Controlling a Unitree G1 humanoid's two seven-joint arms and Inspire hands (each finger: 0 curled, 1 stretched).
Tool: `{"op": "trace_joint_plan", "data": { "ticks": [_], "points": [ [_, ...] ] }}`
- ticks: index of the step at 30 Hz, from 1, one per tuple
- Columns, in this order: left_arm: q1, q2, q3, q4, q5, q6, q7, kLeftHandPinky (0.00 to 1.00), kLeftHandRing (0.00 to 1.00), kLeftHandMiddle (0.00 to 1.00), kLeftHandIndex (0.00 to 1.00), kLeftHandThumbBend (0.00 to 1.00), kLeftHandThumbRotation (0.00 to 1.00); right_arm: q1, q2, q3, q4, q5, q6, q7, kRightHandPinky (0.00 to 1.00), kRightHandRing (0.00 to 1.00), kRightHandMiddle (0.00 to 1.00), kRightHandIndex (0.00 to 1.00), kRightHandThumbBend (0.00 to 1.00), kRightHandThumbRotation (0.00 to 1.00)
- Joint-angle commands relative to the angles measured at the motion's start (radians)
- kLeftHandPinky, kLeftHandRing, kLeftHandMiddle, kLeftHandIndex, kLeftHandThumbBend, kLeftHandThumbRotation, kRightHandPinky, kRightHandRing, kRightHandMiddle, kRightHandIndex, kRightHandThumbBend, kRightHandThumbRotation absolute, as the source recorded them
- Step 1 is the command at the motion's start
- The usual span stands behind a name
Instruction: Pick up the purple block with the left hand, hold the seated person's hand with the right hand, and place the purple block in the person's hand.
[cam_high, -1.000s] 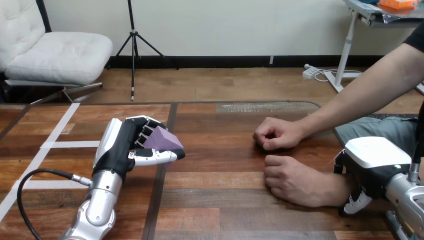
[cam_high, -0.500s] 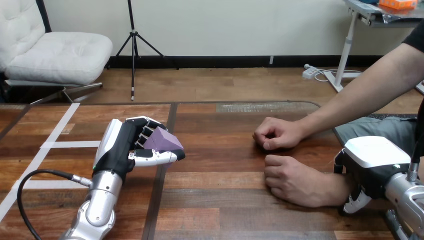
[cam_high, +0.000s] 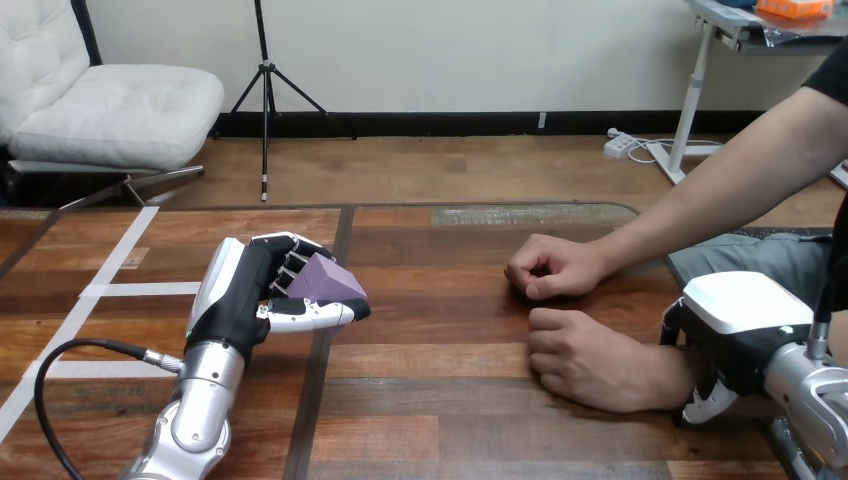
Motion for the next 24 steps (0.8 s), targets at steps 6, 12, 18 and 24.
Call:
{"op": "trace_joint_plan", "data": {
  "ticks": [6,12,18,24],
  "points": [
    [-0.037,0.004,0.013,-0.049,-0.007,-0.015,0.005,0.34,0.39,0.45,0.5,0.74,0.12,-0.025,0.016,0.043,0.059,0.006,0.001,-0.008,0.39,0.47,0.53,0.61,0.8,0.0],
    [-0.035,0.005,0.015,-0.05,-0.009,-0.023,0.004,0.34,0.39,0.45,0.49,0.74,0.12,-0.026,0.022,0.048,0.059,0.006,0.007,-0.01,0.37,0.45,0.51,0.57,0.77,0.0],
    [-0.035,0.005,0.018,-0.051,-0.014,-0.021,-0.002,0.34,0.39,0.45,0.49,0.74,0.11,-0.031,0.018,0.053,0.056,-0.002,0.014,-0.002,0.4,0.46,0.53,0.56,0.76,0.0],
    [-0.033,-0.002,0.027,-0.051,-0.029,-0.028,-0.018,0.33,0.39,0.45,0.5,0.74,0.12,-0.033,0.019,0.045,0.053,0.011,0.025,0.002,0.41,0.48,0.54,0.56,0.76,0.0]
  ]
}}
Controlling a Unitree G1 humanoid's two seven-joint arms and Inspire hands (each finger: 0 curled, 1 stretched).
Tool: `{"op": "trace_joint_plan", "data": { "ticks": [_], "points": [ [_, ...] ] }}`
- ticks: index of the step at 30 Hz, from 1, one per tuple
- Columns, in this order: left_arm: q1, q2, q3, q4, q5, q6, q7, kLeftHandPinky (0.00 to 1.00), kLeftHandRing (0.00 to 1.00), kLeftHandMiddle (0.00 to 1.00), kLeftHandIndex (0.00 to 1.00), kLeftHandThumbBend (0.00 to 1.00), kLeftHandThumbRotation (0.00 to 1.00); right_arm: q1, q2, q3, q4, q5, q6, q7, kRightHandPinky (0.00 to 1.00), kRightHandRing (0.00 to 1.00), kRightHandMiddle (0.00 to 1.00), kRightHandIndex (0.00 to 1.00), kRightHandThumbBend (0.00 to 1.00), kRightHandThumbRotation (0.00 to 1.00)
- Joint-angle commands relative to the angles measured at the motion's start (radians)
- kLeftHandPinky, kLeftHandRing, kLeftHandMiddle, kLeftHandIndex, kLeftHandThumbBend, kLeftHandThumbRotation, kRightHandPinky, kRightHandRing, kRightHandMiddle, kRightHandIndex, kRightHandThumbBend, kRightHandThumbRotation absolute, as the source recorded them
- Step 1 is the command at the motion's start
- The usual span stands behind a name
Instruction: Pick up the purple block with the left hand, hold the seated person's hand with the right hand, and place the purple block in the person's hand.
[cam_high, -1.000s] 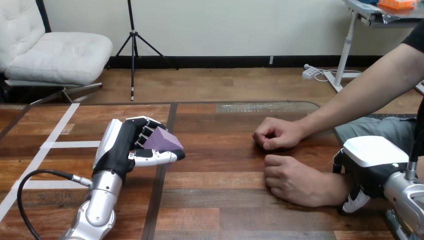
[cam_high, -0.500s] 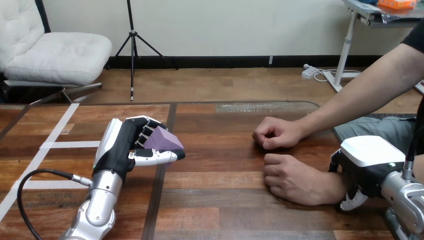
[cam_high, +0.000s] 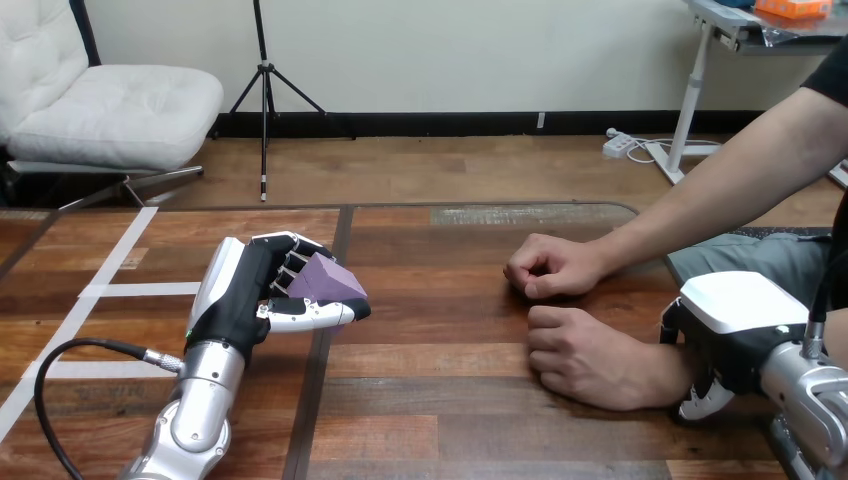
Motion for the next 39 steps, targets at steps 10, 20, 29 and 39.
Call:
{"op": "trace_joint_plan", "data": {
  "ticks": [10,20,29,39],
  "points": [
    [-0.028,-0.025,0.044,-0.055,-0.056,-0.028,-0.056,0.34,0.39,0.45,0.5,0.75,0.14,-0.014,0.003,0.007,0.024,0.048,-0.005,-0.005,0.41,0.48,0.52,0.53,0.76,0.0],
    [-0.024,-0.049,0.043,-0.063,-0.064,-0.032,-0.075,0.33,0.38,0.45,0.49,0.77,0.14,-0.016,-0.003,-0.002,0.012,0.063,0.006,-0.011,0.42,0.48,0.53,0.53,0.76,0.0],
    [-0.025,-0.066,0.043,-0.069,-0.063,-0.024,-0.081,0.33,0.38,0.45,0.49,0.77,0.15,-0.012,0.004,-0.009,0.015,0.085,0.005,-0.024,0.43,0.49,0.54,0.54,0.77,0.0],
    [-0.026,-0.071,0.043,-0.076,-0.056,-0.019,-0.075,0.33,0.39,0.45,0.49,0.77,0.13,-0.015,-0.001,0.012,0.036,0.076,-0.005,-0.029,0.4,0.47,0.51,0.52,0.79,0.0]
  ]
}}
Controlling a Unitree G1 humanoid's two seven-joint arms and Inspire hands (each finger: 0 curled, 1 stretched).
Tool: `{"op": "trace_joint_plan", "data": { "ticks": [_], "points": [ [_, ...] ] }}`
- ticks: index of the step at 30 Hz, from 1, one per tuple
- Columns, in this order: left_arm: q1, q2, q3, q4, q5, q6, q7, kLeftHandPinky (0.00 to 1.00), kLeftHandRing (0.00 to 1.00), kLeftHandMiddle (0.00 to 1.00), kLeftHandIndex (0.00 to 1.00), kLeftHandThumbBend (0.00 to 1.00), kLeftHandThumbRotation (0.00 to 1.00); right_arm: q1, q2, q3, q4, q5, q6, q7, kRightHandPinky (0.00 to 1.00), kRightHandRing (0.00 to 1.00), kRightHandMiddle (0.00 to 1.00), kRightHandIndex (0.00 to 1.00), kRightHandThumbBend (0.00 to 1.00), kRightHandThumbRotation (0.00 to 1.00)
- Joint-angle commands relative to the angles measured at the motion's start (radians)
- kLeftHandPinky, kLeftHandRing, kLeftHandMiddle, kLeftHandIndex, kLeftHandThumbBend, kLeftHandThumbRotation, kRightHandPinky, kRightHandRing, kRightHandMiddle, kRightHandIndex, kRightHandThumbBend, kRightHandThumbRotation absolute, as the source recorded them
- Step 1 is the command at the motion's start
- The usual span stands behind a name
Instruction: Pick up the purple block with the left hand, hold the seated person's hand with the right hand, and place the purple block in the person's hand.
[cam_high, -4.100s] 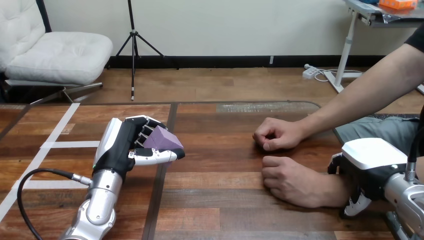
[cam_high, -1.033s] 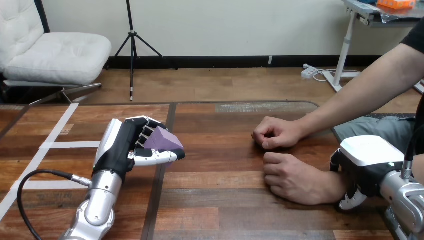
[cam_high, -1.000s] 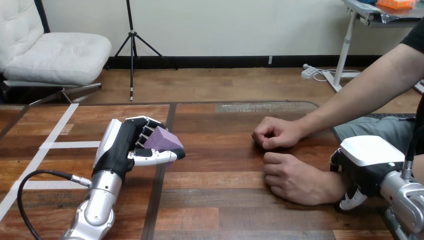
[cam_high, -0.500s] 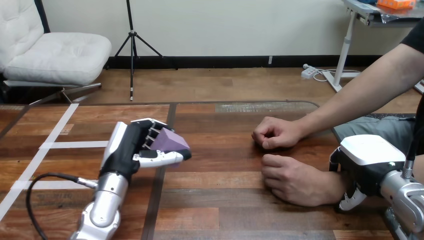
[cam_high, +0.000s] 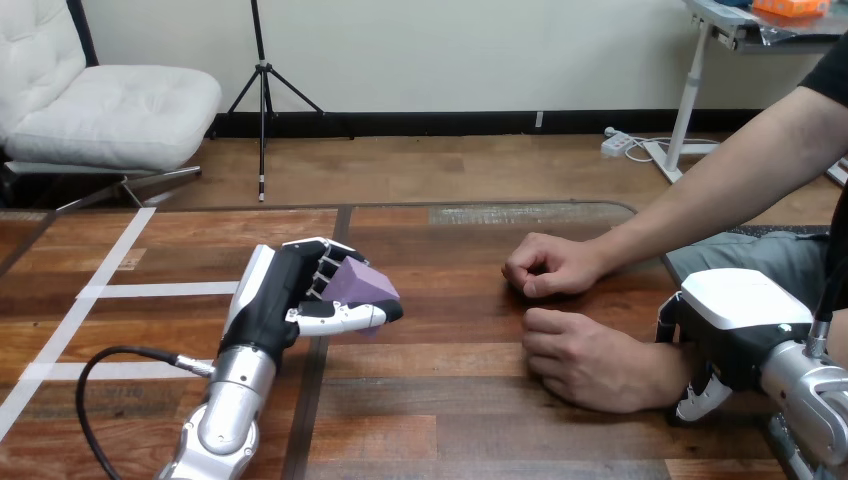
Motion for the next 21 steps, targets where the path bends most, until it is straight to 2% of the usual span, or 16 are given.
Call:
{"op": "trace_joint_plan", "data": {
  "ticks": [1,4,10,16,21],
  "points": [
    [-0.034,0.005,0.007,-0.063,-0.003,-0.017,0.01,0.33,0.38,0.45,0.49,0.77,0.13,-0.015,0.002,0.014,0.031,0.008,0.004,0.003,0.4,0.47,0.51,0.52,0.79,0.0],
    [-0.034,0.007,0.005,-0.065,0.003,-0.022,0.015,0.33,0.38,0.45,0.49,0.77,0.13,-0.016,0.002,0.017,0.028,0.005,0.013,0.012,0.41,0.47,0.51,0.52,0.79,0.0],
    [-0.031,0.003,0.016,-0.072,-0.012,-0.025,-0.007,0.32,0.38,0.45,0.49,0.76,0.13,-0.007,0.0,0.005,0.012,0.013,0.0,-0.013,0.42,0.48,0.53,0.52,0.76,0.0],
    [-0.029,-0.004,0.03,-0.08,-0.037,-0.021,-0.043,0.32,0.38,0.45,0.49,0.76,0.13,-0.005,-0.002,-0.014,-0.033,0.023,0.028,0.013,0.43,0.49,0.54,0.53,0.77,0.0],
    [-0.026,-0.018,0.044,-0.083,-0.07,-0.035,-0.093,0.33,0.38,0.46,0.49,0.77,0.13,-0.006,-0.015,-0.023,-0.073,0.026,0.043,0.032,0.44,0.5,0.55,0.53,0.76,0.0]
  ]
}}
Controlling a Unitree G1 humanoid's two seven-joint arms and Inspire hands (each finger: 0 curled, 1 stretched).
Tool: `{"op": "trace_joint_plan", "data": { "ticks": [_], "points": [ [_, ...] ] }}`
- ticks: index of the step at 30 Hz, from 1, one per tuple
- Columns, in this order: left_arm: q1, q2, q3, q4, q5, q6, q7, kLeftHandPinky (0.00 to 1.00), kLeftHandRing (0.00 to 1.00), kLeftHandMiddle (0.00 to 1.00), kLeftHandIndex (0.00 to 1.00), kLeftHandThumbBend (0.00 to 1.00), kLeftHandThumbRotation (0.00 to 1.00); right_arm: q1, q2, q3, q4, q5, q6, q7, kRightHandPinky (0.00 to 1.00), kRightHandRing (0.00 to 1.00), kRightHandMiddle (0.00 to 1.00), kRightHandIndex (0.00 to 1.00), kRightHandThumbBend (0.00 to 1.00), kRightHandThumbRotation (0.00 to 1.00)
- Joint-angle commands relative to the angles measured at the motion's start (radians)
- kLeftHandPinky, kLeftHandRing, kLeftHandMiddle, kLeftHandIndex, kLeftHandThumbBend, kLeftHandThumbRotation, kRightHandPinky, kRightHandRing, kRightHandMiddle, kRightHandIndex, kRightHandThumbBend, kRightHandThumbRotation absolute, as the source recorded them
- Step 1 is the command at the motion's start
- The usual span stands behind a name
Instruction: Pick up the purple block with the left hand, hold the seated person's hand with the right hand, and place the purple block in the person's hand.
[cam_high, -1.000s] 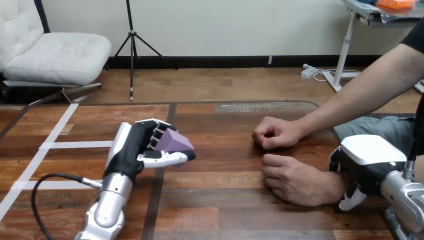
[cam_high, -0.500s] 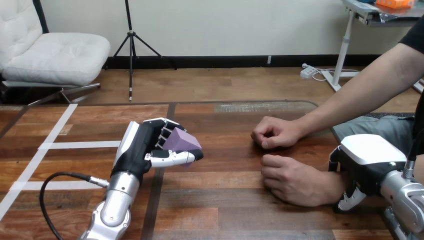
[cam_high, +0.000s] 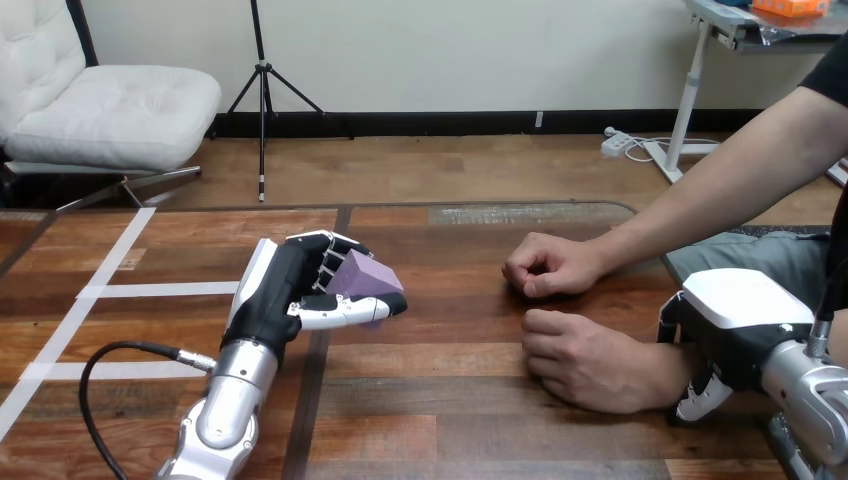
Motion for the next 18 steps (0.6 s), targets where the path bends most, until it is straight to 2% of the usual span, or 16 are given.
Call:
{"op": "trace_joint_plan", "data": {
  "ticks": [1,9,18],
  "points": [
    [-0.026,-0.015,0.025,-0.059,-0.04,-0.036,-0.041,0.33,0.38,0.46,0.49,0.77,0.13,-0.012,-0.017,-0.023,-0.056,0.018,0.016,0.021,0.44,0.5,0.55,0.54,0.76,0.0],
    [-0.027,-0.041,0.023,-0.069,-0.063,-0.017,-0.083,0.33,0.39,0.46,0.49,0.79,0.13,-0.012,-0.027,-0.053,-0.097,0.041,0.009,0.02,0.44,0.51,0.56,0.54,0.78,0.0],
    [-0.027,-0.061,0.009,-0.077,-0.041,-0.013,-0.083,0.33,0.38,0.47,0.49,0.81,0.15,-0.01,-0.045,-0.081,-0.14,0.058,0.001,0.019,0.44,0.5,0.55,0.54,0.78,0.0]
  ]
}}
